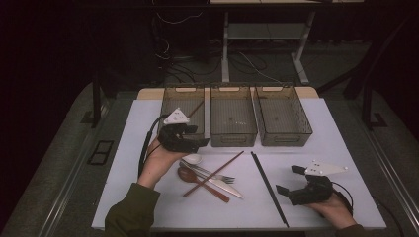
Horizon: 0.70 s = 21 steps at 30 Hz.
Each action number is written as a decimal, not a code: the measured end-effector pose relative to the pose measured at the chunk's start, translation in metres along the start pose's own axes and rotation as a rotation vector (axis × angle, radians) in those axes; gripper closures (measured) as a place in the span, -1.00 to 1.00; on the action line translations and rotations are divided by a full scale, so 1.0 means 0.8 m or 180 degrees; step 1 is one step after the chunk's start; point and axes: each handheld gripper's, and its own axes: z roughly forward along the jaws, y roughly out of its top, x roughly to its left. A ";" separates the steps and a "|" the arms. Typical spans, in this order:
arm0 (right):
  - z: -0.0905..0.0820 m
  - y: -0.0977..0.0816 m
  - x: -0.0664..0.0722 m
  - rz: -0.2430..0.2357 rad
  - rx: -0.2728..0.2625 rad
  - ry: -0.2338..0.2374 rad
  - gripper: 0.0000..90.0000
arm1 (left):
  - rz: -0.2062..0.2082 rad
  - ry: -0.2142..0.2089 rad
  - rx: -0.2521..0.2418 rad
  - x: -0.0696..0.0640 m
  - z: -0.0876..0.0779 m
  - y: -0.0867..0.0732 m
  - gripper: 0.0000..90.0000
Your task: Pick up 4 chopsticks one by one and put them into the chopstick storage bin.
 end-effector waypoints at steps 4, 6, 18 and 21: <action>0.000 0.000 -0.002 -0.0025 -0.0017 -0.0020 -0.91 | -0.0026 -0.0027 0.0013 -0.007 0.004 -0.014 -0.32; 0.000 0.000 -0.001 -0.0023 -0.0009 -0.0016 -0.91 | -0.0027 -0.0046 0.0019 -0.011 0.005 -0.021 -0.32; 0.000 0.000 -0.002 -0.0017 -0.0015 -0.0035 -0.91 | 0.0002 -0.0081 0.0043 -0.038 0.009 -0.055 -0.32; 0.000 0.000 -0.002 -0.0017 -0.0011 -0.0038 -0.91 | 0.0027 -0.0075 0.0051 -0.046 0.010 -0.062 -0.32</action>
